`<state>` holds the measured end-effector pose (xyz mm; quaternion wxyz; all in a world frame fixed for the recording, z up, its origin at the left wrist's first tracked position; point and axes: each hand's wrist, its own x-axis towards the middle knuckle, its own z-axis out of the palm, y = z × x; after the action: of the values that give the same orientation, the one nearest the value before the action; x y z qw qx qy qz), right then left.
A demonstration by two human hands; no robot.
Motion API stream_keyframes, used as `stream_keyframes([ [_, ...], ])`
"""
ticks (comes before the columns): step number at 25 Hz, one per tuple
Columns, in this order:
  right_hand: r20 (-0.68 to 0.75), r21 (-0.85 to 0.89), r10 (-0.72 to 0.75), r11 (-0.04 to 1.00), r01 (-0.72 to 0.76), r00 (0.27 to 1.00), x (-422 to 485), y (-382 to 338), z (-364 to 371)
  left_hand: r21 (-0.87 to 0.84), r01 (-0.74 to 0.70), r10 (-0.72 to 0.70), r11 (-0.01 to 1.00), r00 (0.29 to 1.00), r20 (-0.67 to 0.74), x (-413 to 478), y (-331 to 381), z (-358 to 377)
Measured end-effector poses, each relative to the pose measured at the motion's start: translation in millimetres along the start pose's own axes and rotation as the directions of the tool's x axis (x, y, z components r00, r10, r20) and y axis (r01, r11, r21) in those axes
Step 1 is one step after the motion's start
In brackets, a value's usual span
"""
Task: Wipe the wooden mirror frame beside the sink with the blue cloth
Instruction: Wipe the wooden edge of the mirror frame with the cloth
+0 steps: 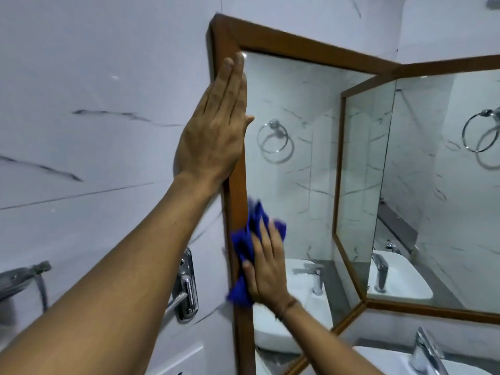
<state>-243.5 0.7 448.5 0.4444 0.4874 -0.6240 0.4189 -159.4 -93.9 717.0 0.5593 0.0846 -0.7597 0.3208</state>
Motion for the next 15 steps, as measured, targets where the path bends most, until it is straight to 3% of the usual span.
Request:
stream_keyframes([
  [3,-0.148,0.037,0.028,0.999,-0.023,0.989,85.6,0.6,-8.4,-0.059,0.052,-0.052,0.997,0.999,0.009,-9.8,13.1,0.2],
  [5,-0.099,0.068,0.08,0.995,-0.074,0.992,21.2,-3.9,10.7,-0.046,0.082,-0.081,0.996,0.996,0.02,-41.3,28.3,10.1],
  [6,0.003,0.053,0.141,0.989,-0.141,0.99,-43.0,-6.3,22.1,-0.029,0.082,-0.081,0.996,0.996,0.027,-53.9,36.6,14.0],
  [8,0.152,0.018,0.133,0.99,-0.137,0.979,-159.9,-8.8,28.6,-0.026,0.107,-0.106,0.994,0.994,0.028,-78.0,45.5,15.3],
  [9,0.16,0.016,0.118,0.992,-0.122,0.98,-170.9,-0.4,30.0,-0.032,0.111,-0.111,0.993,0.994,0.009,-81.3,46.5,16.7],
  [13,-0.072,0.019,0.078,0.997,-0.077,0.994,-24.5,7.8,21.9,-0.057,0.143,-0.145,0.988,0.989,-0.04,-79.8,47.3,21.3],
  [15,-0.12,0.056,0.128,0.991,-0.122,0.985,-35.0,3.8,30.2,-0.081,0.158,-0.161,0.984,0.986,-0.038,-86.6,48.1,24.3],
])
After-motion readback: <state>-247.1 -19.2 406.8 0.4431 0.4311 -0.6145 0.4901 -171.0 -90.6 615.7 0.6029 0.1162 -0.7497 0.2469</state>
